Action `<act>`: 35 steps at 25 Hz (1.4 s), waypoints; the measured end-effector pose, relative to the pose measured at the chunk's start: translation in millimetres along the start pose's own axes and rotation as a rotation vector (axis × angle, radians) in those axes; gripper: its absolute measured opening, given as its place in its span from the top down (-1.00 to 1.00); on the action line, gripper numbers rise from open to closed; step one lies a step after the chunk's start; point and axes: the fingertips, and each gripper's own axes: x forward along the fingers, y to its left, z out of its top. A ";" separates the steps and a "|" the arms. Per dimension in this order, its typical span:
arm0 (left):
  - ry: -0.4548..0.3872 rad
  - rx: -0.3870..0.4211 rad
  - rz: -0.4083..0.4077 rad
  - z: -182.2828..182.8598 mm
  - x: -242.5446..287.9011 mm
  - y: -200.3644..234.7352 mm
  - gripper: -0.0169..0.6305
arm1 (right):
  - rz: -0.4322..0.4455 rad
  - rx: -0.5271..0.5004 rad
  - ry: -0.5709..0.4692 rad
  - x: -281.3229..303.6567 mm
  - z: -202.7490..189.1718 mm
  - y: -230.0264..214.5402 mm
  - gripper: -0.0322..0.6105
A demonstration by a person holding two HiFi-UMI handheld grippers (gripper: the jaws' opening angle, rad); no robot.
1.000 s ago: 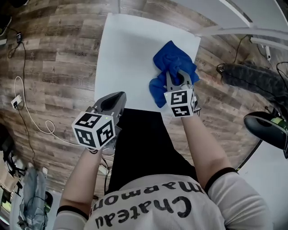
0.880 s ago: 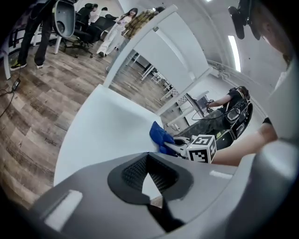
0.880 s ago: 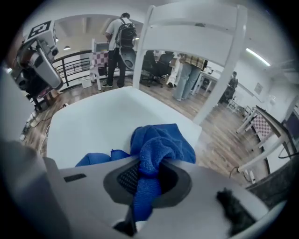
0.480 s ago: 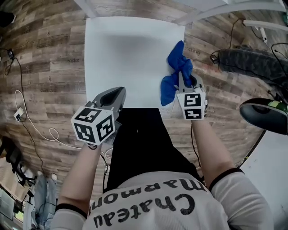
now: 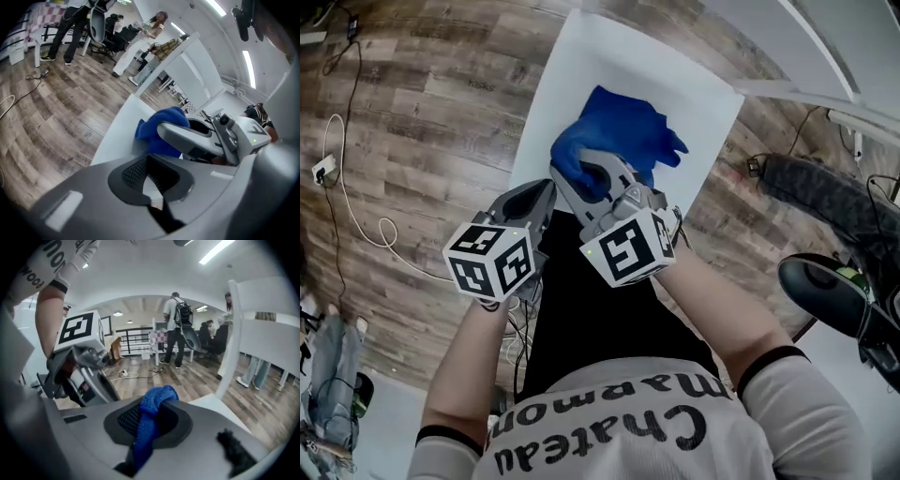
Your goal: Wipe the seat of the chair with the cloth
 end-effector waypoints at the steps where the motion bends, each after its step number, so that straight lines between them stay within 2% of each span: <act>1: -0.017 -0.028 0.016 -0.1 -9.0 10.1 0.92 | 0.040 0.000 -0.023 14.2 14.8 8.6 0.80; 4: -0.055 -0.096 0.058 -5.7 -34.5 44.6 0.92 | 0.080 0.084 -0.037 53.8 29.7 24.1 0.80; 7: -0.099 -0.165 0.086 -13.1 -54.8 68.3 0.92 | 0.014 0.118 0.115 80.9 2.3 15.4 0.80; 9: -0.126 -0.198 0.097 -20.5 -63.1 77.8 0.92 | -0.027 0.063 0.266 89.9 -26.7 8.0 0.80; 11: -0.143 -0.222 0.105 -31.8 -67.8 83.7 0.92 | -0.029 -0.027 0.403 96.0 -57.6 9.5 0.79; 13: -0.144 -0.228 0.103 -44.8 -68.5 84.6 0.92 | -0.008 -0.111 0.447 99.5 -74.6 17.0 0.80; 16: -0.121 -0.210 0.089 -56.3 -63.9 83.6 0.92 | 0.004 -0.131 0.432 103.1 -78.7 22.5 0.80; 21: -0.078 -0.151 0.070 -52.4 -48.0 82.4 0.92 | -0.024 -0.012 0.381 105.7 -86.3 18.0 0.80; 24: -0.035 -0.098 0.049 -52.4 -37.1 71.5 0.92 | -0.092 0.058 0.355 80.4 -106.6 16.3 0.80; 28: 0.039 -0.023 0.011 -41.0 -16.2 44.8 0.92 | -0.210 0.141 0.355 13.2 -146.0 -6.5 0.80; 35: 0.158 0.103 -0.062 -32.5 34.4 -8.0 0.92 | -0.436 0.352 0.429 -106.2 -232.7 -37.0 0.80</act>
